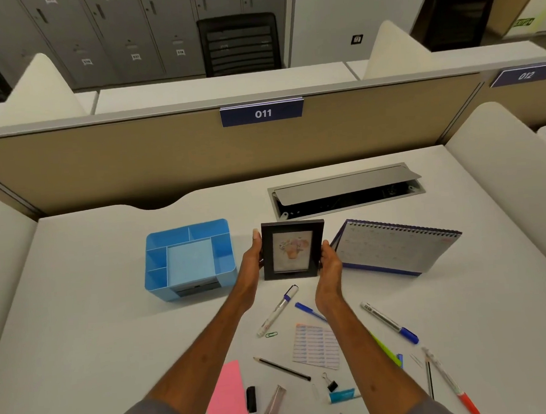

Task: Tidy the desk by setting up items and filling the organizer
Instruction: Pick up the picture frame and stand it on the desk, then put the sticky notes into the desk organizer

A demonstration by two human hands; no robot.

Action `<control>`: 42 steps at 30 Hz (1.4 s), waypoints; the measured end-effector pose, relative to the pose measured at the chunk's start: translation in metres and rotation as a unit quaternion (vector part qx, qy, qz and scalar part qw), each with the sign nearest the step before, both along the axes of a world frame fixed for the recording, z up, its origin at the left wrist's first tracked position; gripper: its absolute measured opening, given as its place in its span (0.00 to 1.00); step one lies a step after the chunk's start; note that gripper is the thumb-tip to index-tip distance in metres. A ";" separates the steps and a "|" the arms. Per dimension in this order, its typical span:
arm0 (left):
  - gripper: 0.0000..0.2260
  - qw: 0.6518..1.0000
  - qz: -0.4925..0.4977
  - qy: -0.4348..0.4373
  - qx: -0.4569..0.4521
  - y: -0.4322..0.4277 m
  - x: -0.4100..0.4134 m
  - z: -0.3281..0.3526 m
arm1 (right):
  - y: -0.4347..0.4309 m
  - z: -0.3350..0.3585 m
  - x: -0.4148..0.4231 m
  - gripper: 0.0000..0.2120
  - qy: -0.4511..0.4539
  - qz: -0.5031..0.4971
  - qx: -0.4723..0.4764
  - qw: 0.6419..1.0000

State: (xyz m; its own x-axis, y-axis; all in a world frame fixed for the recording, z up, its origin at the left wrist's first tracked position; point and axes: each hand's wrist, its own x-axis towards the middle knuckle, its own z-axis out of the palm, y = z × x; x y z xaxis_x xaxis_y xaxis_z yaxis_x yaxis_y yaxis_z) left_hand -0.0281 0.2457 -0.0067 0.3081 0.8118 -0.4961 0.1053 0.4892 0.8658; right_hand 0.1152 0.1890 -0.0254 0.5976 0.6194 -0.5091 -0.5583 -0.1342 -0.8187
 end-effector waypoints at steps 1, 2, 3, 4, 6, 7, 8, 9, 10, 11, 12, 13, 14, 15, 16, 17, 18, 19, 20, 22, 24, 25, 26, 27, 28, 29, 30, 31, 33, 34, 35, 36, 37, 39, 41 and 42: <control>0.27 1.000 0.000 -0.006 0.002 -0.003 -0.001 -0.002 | -0.005 -0.001 -0.001 0.17 0.000 0.001 0.004 1.000; 0.29 1.000 0.000 -0.010 0.006 -0.006 -0.003 -0.002 | -0.011 -0.002 -0.003 0.17 -0.003 0.004 0.009 1.000; 0.30 1.000 0.002 -0.011 0.011 -0.010 -0.004 -0.003 | -0.017 -0.003 -0.004 0.19 -0.012 0.010 0.009 1.000; 0.31 1.000 0.007 -0.008 0.015 -0.014 -0.006 -0.003 | -0.024 -0.006 -0.006 0.21 -0.025 0.017 0.005 1.000; 0.30 1.000 0.017 0.000 0.017 -0.026 -0.012 -0.005 | -0.040 -0.010 -0.011 0.22 -0.050 0.040 -0.003 0.998; 0.30 1.000 0.020 0.004 0.016 -0.034 -0.016 -0.007 | -0.049 -0.011 -0.015 0.22 -0.061 0.054 -0.004 0.997; 0.29 1.000 0.022 0.008 0.016 -0.044 -0.020 -0.010 | -0.059 -0.011 -0.019 0.23 -0.069 0.063 -0.005 0.996; 0.28 0.999 0.025 0.015 0.018 -0.054 -0.025 -0.015 | -0.070 -0.012 -0.024 0.23 -0.075 0.067 -0.005 0.995; 0.28 0.999 0.028 0.021 0.023 -0.065 -0.031 -0.018 | -0.080 -0.012 -0.028 0.24 -0.079 0.072 -0.007 0.994; 0.28 0.999 0.029 0.029 0.030 -0.075 -0.036 -0.021 | -0.090 -0.011 -0.031 0.25 -0.080 0.077 -0.008 0.994; 0.28 0.998 0.028 0.042 0.040 -0.086 -0.040 -0.023 | -0.099 -0.011 -0.034 0.26 -0.080 0.084 -0.008 0.993; 0.28 0.996 0.030 0.062 0.051 -0.096 -0.044 -0.025 | -0.109 -0.011 -0.037 0.27 -0.083 0.094 -0.010 0.992; 0.28 0.994 0.034 0.085 0.062 -0.107 -0.048 -0.027 | -0.120 -0.010 -0.039 0.26 -0.088 0.107 -0.012 0.990; 0.27 0.991 0.042 0.104 0.072 -0.117 -0.052 -0.029 | -0.130 -0.009 -0.041 0.23 -0.095 0.123 -0.015 0.988; 0.25 0.989 0.052 0.115 0.081 -0.127 -0.057 -0.031 | -0.140 -0.008 -0.042 0.21 -0.104 0.138 -0.019 0.985; 0.24 0.987 0.064 0.119 0.089 -0.135 -0.060 -0.032 | -0.149 -0.007 -0.044 0.20 -0.112 0.152 -0.021 0.982; 0.22 0.985 0.074 0.120 0.100 -0.141 -0.064 -0.032 | -0.156 -0.006 -0.044 0.20 -0.120 0.164 -0.019 0.979; 0.21 0.983 0.081 0.122 0.113 -0.145 -0.066 -0.030 | -0.164 -0.003 -0.043 0.20 -0.126 0.178 -0.015 0.976; 0.20 0.980 0.087 0.126 0.125 -0.149 -0.070 -0.028 | -0.171 0.000 -0.041 0.19 -0.129 0.196 -0.011 0.972; 0.18 0.975 0.095 0.149 0.138 -0.159 -0.079 -0.026 | -0.191 0.005 -0.038 0.19 -0.129 0.233 -0.008 0.964; 0.18 0.966 0.103 0.182 0.150 -0.177 -0.091 -0.028 | -0.215 0.003 -0.037 0.18 -0.130 0.254 -0.014 0.958; 0.17 0.962 0.106 0.196 0.158 -0.188 -0.097 -0.030 | -0.226 0.001 -0.038 0.17 -0.129 0.259 -0.017 0.957; 0.17 0.957 0.108 0.208 0.169 -0.197 -0.102 -0.031 | -0.235 0.000 -0.039 0.17 -0.127 0.265 -0.021 0.956; 0.17 0.953 0.107 0.219 0.181 -0.206 -0.105 -0.031 | -0.241 -0.001 -0.040 0.16 -0.128 0.272 -0.026 0.953; 0.17 0.948 0.104 0.230 0.193 -0.214 -0.107 -0.031 | -0.246 -0.001 -0.041 0.16 -0.129 0.282 -0.032 0.950; 0.17 0.945 0.100 0.239 0.202 -0.222 -0.107 -0.031 | -0.248 -0.001 -0.041 0.16 -0.130 0.294 -0.037 0.946; 0.17 0.942 0.096 0.245 0.207 -0.228 -0.105 -0.031 | -0.249 0.000 -0.041 0.16 -0.130 0.305 -0.041 0.942; 0.17 0.940 0.092 0.250 0.212 -0.233 -0.103 -0.031 | -0.249 0.000 -0.041 0.16 -0.134 0.315 -0.044 0.939; 0.17 0.935 0.086 0.262 0.222 -0.243 -0.096 -0.029 | -0.248 -0.001 -0.041 0.16 -0.150 0.336 -0.041 0.929; 0.18 0.933 0.083 0.268 0.226 -0.248 -0.092 -0.028 | -0.247 0.000 -0.041 0.16 -0.161 0.349 -0.037 0.922; 0.18 0.931 0.080 0.271 0.231 -0.252 -0.087 -0.027 | -0.246 0.000 -0.041 0.15 -0.173 0.363 -0.033 0.915; 0.18 0.928 0.077 0.274 0.240 -0.256 -0.082 -0.028 | -0.246 0.000 -0.040 0.14 -0.188 0.376 -0.027 0.907; 0.18 0.924 0.072 0.281 0.250 -0.259 -0.078 -0.029 | -0.246 0.000 -0.039 0.14 -0.208 0.389 -0.019 0.897; 0.18 0.916 0.063 0.295 0.264 -0.266 -0.065 -0.031 | -0.248 -0.001 -0.032 0.13 -0.257 0.411 -0.006 0.875; 0.18 0.916 0.051 0.295 0.269 -0.272 -0.050 -0.033 | -0.252 -0.002 -0.021 0.14 -0.293 0.414 -0.005 0.862; 0.18 0.916 0.046 0.292 0.271 -0.276 -0.041 -0.034 | -0.256 -0.003 -0.013 0.14 -0.308 0.413 -0.006 0.857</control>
State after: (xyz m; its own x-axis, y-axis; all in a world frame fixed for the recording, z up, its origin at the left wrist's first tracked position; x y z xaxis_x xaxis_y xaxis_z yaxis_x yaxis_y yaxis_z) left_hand -0.0686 -0.0299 -0.0410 0.0366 0.9968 -0.0705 0.6072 0.0338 0.7938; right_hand 0.1018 -0.0665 -0.0288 0.1157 0.9576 -0.2640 0.2700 -0.2861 -0.9194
